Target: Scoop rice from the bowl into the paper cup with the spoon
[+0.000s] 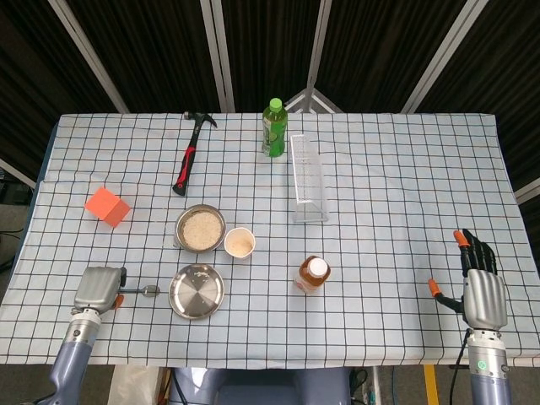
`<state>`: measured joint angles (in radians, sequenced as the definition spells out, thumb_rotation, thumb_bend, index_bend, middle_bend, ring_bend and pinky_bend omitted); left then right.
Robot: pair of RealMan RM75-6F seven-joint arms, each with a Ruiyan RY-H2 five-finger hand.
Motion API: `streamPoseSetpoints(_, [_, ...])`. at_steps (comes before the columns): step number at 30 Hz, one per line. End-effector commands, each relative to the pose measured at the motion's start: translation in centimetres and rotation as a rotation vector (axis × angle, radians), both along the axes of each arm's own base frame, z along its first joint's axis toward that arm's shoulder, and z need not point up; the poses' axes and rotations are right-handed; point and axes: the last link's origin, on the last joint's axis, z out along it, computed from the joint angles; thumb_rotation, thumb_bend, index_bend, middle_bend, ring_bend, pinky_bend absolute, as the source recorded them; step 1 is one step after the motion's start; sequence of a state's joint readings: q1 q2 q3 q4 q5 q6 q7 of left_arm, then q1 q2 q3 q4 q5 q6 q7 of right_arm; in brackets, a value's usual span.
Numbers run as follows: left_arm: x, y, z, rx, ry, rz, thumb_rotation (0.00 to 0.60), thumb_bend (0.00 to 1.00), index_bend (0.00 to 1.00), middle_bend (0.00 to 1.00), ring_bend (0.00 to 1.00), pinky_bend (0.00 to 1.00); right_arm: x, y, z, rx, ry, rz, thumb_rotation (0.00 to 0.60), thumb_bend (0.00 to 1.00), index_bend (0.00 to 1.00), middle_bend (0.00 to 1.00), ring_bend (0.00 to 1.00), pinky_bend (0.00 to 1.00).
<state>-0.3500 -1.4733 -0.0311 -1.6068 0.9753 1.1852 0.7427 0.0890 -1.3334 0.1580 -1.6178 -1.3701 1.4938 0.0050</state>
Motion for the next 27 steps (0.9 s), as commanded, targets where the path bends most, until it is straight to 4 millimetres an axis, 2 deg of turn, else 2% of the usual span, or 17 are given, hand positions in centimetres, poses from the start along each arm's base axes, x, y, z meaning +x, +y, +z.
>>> streamPoseSetpoints(1, [-0.03,0.04,-0.11,-0.002,0.001,0.005,0.600,0.38,0.51,1.00,1.00,1.00,0.00,0.00,0.00,0.000,0.000,0.000,0.600,0.33,0.00,0.00,0.00,0.00])
streamPoseSetpoints(19, [-0.02,0.16,-0.23,-0.010,-0.004,0.022,0.600,0.39,0.51,1.00,1.00,1.00,0.03,-0.03,-0.06,0.000,-0.003,0.000,0.600,0.33,0.00,0.00,0.00,0.00])
streamPoseSetpoints(27, [-0.03,0.22,-0.26,-0.011,-0.007,0.030,0.600,0.40,0.54,1.00,1.00,1.00,0.03,-0.03,-0.05,0.000,-0.002,0.000,0.600,0.33,0.00,0.00,0.00,0.00])
